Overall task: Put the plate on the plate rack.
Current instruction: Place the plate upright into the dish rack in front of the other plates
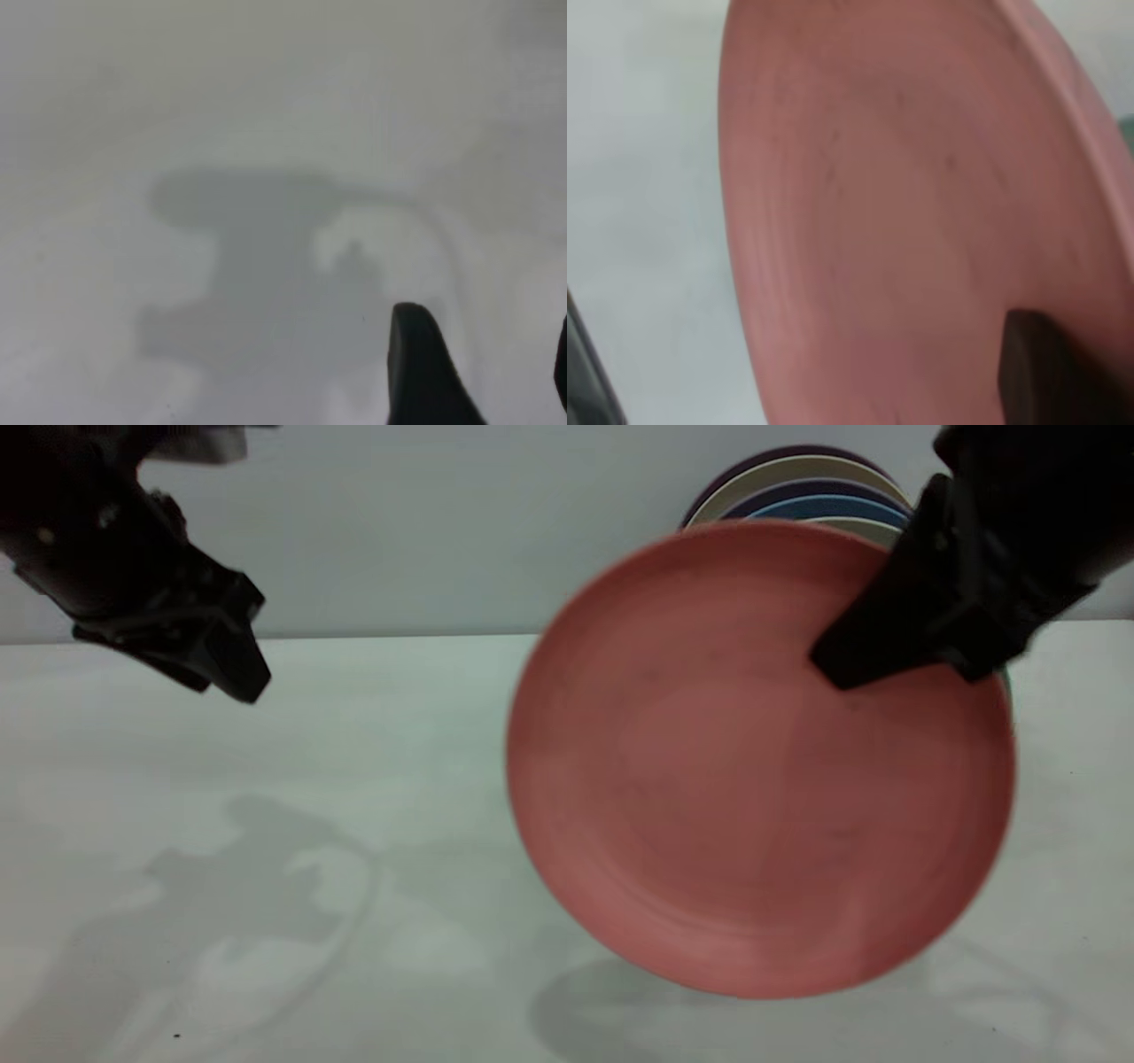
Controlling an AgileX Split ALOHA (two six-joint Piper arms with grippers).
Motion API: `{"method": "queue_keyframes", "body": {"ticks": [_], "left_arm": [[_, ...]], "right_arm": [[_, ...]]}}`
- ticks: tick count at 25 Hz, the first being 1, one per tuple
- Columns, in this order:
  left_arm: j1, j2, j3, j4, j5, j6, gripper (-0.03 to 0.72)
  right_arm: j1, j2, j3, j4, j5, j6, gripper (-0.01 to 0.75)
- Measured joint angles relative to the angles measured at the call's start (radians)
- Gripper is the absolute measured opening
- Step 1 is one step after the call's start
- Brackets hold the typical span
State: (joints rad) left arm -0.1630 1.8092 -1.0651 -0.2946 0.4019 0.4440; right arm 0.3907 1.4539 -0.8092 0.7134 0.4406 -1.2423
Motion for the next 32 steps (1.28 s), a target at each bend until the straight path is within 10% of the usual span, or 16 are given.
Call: {"method": "queue_keyframes", "body": {"ticks": [32], "left_arm": [[0.0, 0.081, 0.0, 0.0, -0.043, -0.017, 0.392]], "right_arm": [[0.0, -0.019, -0.105, -0.729, -0.12, 0.187, 0.086]]}}
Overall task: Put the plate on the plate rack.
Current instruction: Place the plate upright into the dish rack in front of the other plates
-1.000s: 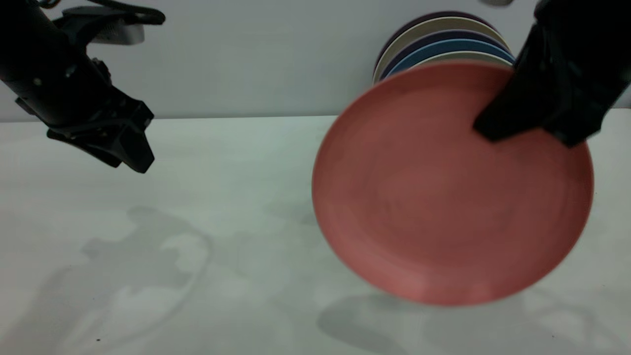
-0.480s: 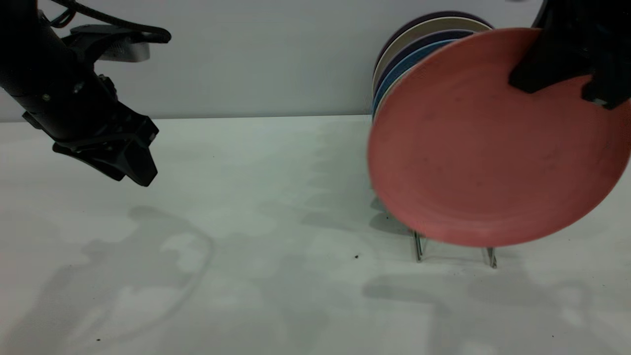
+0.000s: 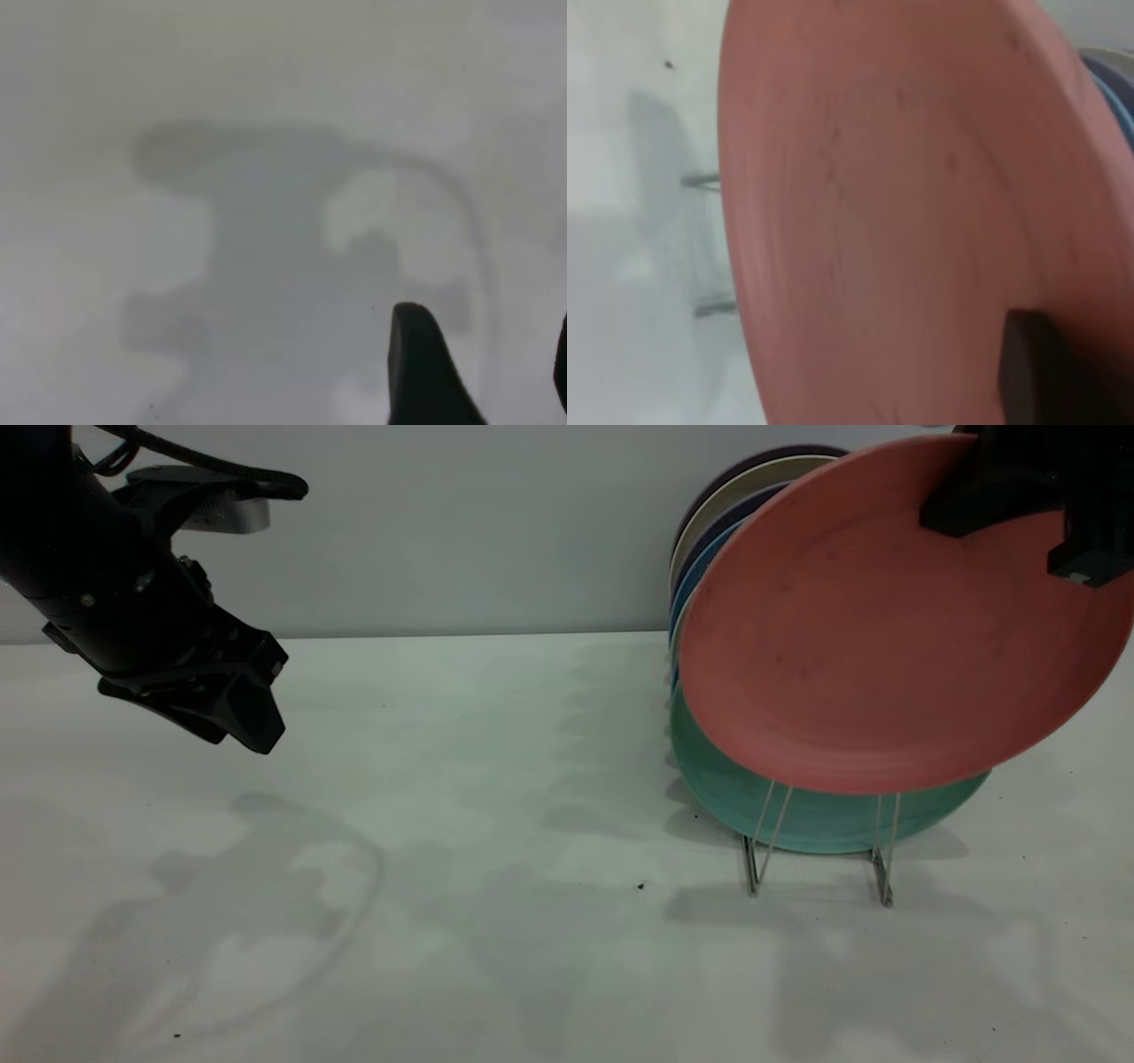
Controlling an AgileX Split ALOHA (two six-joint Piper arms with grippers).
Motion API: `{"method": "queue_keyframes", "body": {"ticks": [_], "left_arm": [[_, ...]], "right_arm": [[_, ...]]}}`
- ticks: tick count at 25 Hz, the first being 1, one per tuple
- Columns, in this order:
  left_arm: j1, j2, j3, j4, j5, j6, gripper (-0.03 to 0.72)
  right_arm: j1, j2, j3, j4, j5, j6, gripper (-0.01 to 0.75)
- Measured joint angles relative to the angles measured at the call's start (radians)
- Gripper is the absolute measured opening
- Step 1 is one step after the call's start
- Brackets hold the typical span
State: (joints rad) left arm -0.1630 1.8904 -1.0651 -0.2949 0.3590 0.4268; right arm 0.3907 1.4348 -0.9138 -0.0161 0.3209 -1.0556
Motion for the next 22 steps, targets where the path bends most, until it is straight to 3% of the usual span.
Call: {"method": "queue_keyframes", "body": {"ticks": [22], "left_arm": [[0.0, 0.0, 0.0, 0.0, -0.011, -0.003, 0.392]], "right_arm": [[0.0, 0.071, 0.0, -0.056, -0.121, 0.004, 0.086]]}}
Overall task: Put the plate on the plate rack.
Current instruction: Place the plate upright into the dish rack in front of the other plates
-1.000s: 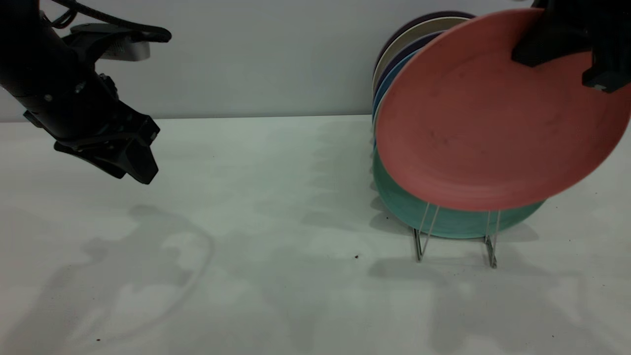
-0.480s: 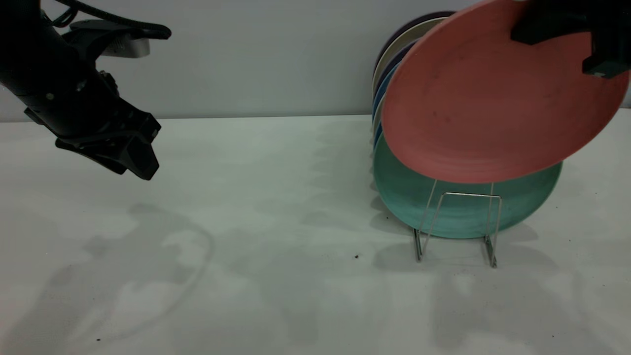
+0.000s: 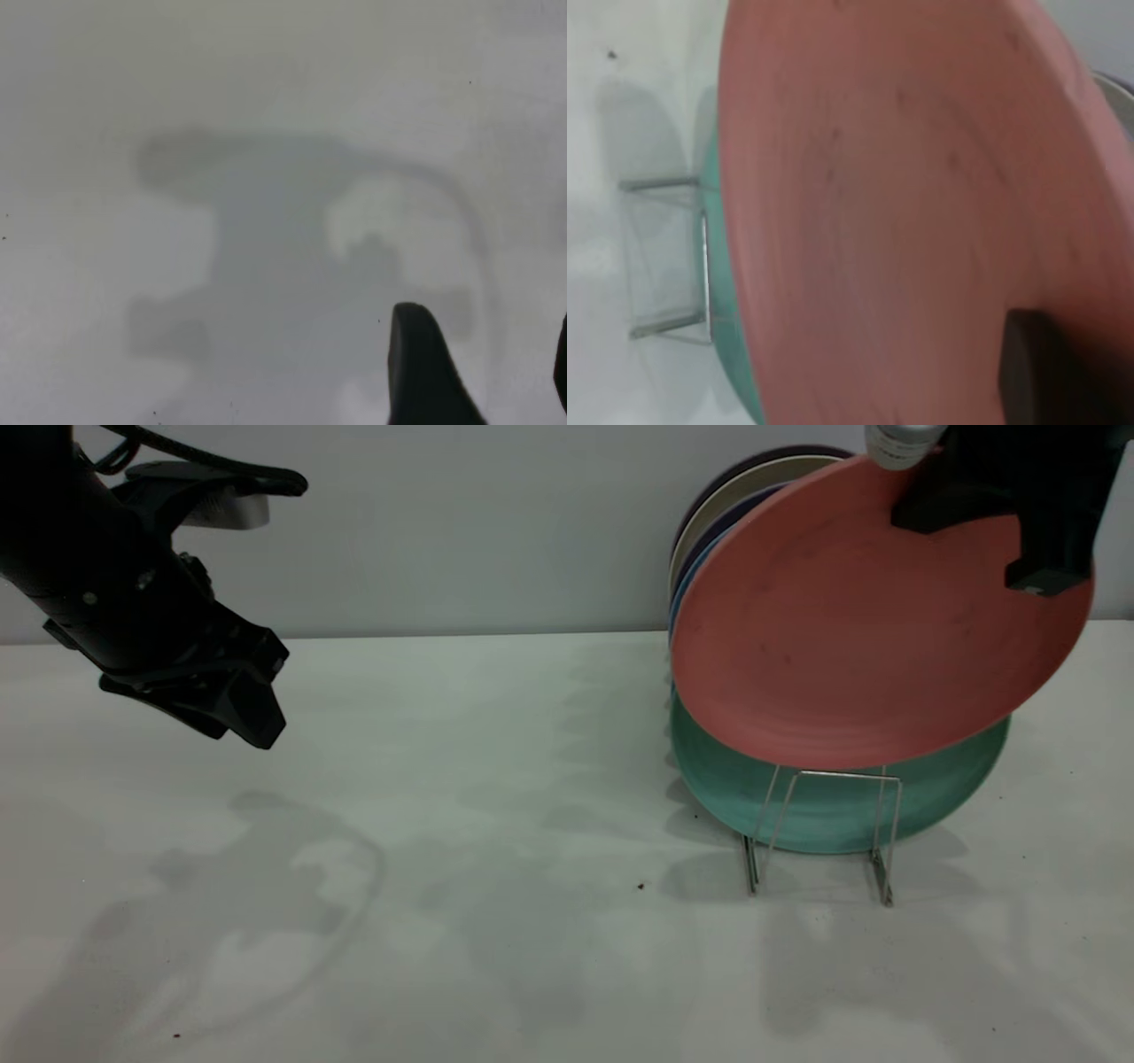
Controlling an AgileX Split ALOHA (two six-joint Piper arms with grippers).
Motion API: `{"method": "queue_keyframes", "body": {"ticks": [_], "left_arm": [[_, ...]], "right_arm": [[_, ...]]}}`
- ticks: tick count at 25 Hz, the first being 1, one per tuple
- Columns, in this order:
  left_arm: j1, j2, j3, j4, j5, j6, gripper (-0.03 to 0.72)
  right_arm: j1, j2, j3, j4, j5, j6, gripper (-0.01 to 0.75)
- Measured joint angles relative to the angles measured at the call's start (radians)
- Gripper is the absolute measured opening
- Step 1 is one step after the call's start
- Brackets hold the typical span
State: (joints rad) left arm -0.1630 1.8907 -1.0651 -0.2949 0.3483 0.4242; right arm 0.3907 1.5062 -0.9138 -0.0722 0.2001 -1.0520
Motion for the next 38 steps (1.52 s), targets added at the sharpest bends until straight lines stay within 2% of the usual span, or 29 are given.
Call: {"method": "queue_keyframes", "body": {"ticks": [25, 28, 34, 38], "left_arm": [[0.0, 0.0, 0.0, 0.0, -0.003, 0.001, 0.392], [0.0, 0.0, 0.0, 0.0, -0.003, 0.001, 0.392], [0.0, 0.0, 0.0, -0.001, -0.003, 0.001, 0.392], [0.0, 0.0, 0.0, -0.001, -0.003, 0.001, 0.392]], "right_arm": [[0.0, 0.186, -0.001, 0.034, -0.063, 0.029, 0.093], [0.0, 0.188, -0.002, 0.041, -0.065, 0.029, 0.132], [0.0, 0.188, -0.004, 0.049, -0.043, 0.043, 0.312], [0.0, 0.177, -0.005, 0.051, -0.025, 0.079, 0.348]]}}
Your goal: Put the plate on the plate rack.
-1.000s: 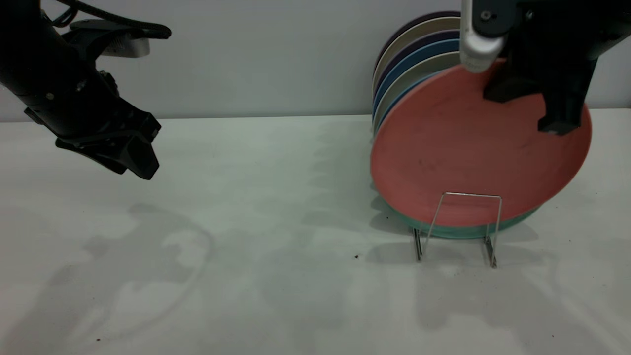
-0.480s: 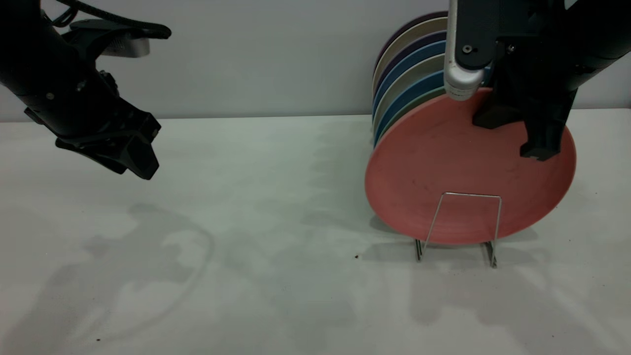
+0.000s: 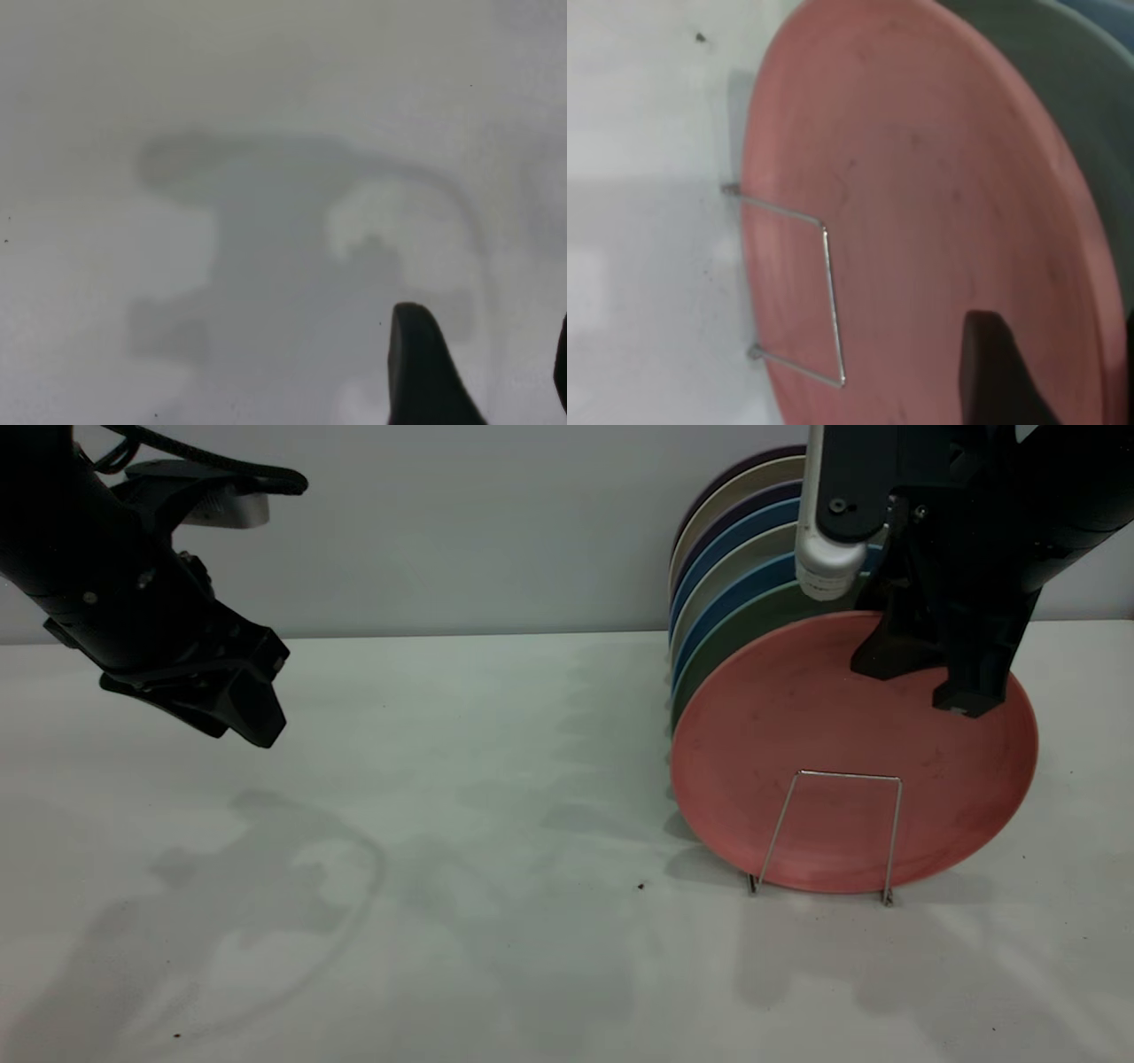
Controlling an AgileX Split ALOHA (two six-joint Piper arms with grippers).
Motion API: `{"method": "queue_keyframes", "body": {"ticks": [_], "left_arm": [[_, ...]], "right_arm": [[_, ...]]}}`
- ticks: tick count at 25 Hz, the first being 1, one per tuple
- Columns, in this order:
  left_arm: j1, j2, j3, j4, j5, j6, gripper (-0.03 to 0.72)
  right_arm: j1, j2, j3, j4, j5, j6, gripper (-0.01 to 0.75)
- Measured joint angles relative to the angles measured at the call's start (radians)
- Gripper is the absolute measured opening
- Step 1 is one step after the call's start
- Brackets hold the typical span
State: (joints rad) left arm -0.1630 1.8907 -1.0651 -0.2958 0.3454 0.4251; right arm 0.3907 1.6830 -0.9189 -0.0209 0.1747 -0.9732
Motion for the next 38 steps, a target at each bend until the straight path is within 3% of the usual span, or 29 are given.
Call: {"method": "queue_keyframes", "body": {"ticks": [6, 12, 20, 28, 38], "left_arm": [[0.0, 0.0, 0.0, 0.0, 0.001, 0.0, 0.392], [0.0, 0.0, 0.0, 0.0, 0.044, 0.001, 0.392], [0.0, -0.058, 0.0, 0.0, 0.157, 0.023, 0.392], [0.0, -0.311, 0.0, -0.019, 0.257, 0.023, 0.392], [0.0, -0.697, 0.0, -0.022, 0.513, -0.002, 0.392]], "right_arm": [[0.0, -0.083, 0.0, 0.001, 0.009, 0.029, 0.348], [0.0, -0.171, 0.0, 0.021, 0.106, 0.084, 0.349], [0.0, -0.267, 0.0, 0.315, 0.196, 0.225, 0.349], [0.0, -0.409, 0.0, 0.523, 0.333, 0.261, 0.349], [0.0, -0.681, 0.0, 0.551, 0.582, 0.387, 0.349]]}}
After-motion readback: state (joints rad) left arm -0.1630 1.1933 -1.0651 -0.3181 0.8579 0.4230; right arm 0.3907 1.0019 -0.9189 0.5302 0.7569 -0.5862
